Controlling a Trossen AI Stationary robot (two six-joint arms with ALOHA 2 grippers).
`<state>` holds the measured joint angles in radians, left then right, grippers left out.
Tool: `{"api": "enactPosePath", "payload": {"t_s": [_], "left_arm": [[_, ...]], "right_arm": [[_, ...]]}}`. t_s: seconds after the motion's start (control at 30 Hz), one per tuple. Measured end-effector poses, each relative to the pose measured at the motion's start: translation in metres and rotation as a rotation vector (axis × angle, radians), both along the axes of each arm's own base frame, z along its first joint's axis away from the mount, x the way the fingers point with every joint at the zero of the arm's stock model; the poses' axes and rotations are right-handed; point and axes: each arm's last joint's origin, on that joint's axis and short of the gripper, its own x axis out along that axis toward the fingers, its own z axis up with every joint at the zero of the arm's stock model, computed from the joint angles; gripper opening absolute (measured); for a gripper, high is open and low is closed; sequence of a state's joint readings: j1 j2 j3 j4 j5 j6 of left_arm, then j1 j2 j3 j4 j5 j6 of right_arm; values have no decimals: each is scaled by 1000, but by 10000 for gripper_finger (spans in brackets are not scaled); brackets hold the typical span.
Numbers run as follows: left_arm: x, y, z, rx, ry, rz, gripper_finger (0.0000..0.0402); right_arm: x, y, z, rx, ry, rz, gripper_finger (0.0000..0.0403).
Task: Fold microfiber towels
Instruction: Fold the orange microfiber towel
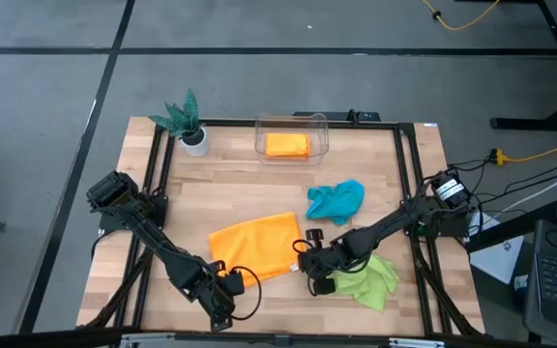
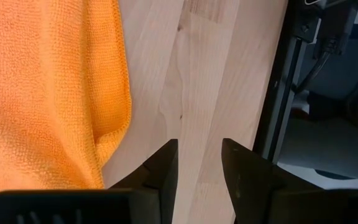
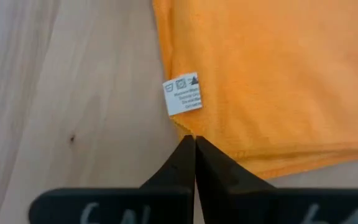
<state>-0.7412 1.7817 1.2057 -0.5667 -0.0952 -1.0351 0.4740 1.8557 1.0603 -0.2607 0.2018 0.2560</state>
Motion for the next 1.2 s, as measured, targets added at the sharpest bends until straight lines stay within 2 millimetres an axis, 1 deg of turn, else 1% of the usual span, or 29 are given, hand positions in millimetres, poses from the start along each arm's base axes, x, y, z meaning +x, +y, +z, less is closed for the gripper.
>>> {"api": "enactPosePath", "payload": {"t_s": [0.17,0.33,0.47,0.67,0.8,0.93,1.07,1.2], "left_arm": [[0,0,0,0,0,0,115],[0,0,0,1,0,-1,115],[0,0,0,9,-5,-21,115],[0,0,0,20,-11,-46,115],[0,0,0,19,-11,-46,115],[0,0,0,19,-11,-45,115],[0,0,0,19,-11,-45,115],[0,0,0,8,-2,-53,115]], "right_arm": [[2,0,6,-39,8,-14,4],[2,0,23,-105,67,-47,2],[-1,0,23,-124,112,-51,2],[-4,1,20,-79,144,-53,8],[-5,2,20,-25,177,-14,32],[-5,1,19,29,216,31,75],[-2,-3,26,12,242,2,112],[4,-2,36,9,201,-58,127]]}}
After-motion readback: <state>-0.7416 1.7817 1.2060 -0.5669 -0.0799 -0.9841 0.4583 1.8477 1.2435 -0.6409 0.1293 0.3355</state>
